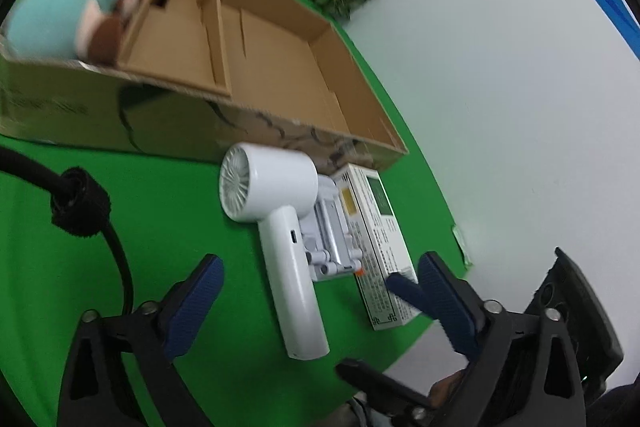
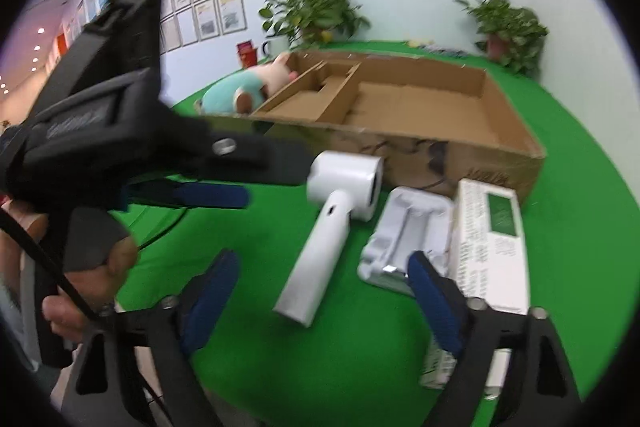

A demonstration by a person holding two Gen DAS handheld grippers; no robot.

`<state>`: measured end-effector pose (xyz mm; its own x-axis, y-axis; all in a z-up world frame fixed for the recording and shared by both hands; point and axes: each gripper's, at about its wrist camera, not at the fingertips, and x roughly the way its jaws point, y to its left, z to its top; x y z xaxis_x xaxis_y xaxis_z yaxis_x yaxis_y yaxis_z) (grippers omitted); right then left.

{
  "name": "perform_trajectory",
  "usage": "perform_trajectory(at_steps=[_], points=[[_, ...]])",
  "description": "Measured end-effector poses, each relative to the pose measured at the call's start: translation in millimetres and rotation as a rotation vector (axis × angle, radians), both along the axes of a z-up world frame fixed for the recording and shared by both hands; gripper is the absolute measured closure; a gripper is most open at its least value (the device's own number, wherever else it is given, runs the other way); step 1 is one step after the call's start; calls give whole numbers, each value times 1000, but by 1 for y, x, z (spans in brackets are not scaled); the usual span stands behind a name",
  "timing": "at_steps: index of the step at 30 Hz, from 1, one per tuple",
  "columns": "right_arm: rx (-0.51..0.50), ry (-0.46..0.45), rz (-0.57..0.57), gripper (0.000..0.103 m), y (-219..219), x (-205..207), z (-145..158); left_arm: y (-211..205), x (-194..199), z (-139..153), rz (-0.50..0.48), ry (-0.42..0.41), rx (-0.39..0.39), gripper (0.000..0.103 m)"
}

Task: Organize objects

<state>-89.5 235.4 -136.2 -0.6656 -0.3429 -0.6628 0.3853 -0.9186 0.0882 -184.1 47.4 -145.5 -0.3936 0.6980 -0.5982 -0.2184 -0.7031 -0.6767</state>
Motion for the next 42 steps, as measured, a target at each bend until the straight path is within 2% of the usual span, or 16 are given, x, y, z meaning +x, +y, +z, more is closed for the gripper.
perform_trajectory(at_steps=[7,10,11,12,13,17,19,25,28,30,32,37,39,40,41,42], points=[[35,-60,7,40,-11,0,-15,6,-30,-39,-97,-149,68,26],[31,-75,8,61,-15,-1,-17,6,-34,-47,-95,-174,71,38],[32,-88,-1,73,-17,-4,-18,7,-35,-49,-109,-177,69,44],[39,-106,-16,78,-18,-7,-21,8,-36,-49,-114,-178,55,51],[35,-114,-23,77,-18,-8,-22,11,-36,-51,-116,-184,8,56],[43,-119,-26,78,-18,-5,-22,7,-31,-54,-95,-192,-24,72],[41,-131,-22,78,-19,1,-22,4,-23,-57,-83,-209,-9,72],[44,-170,28,78,-14,31,-20,5,16,-54,-66,-216,-52,72],[38,-179,17,74,-11,27,-20,3,13,-53,-53,-225,-56,61],[47,-180,-3,68,-15,23,-23,1,6,-48,-40,-207,-78,41],[49,-178,-22,65,-17,15,-23,-4,-4,-42,-20,-188,-82,37],[43,-201,-50,62,-18,4,-27,-8,-25,-48,-41,-204,-92,39],[62,-204,-54,63,-22,4,-28,10,-9,-49,-52,-197,-94,47],[68,-202,-53,65,-23,6,-27,12,-9,-50,-63,-199,-99,51],[67,-203,-44,74,-25,8,-27,14,-8,-52,-75,-203,-104,57],[76,-202,-40,74,-27,10,-27,13,-7,-51,-71,-190,-116,60]])
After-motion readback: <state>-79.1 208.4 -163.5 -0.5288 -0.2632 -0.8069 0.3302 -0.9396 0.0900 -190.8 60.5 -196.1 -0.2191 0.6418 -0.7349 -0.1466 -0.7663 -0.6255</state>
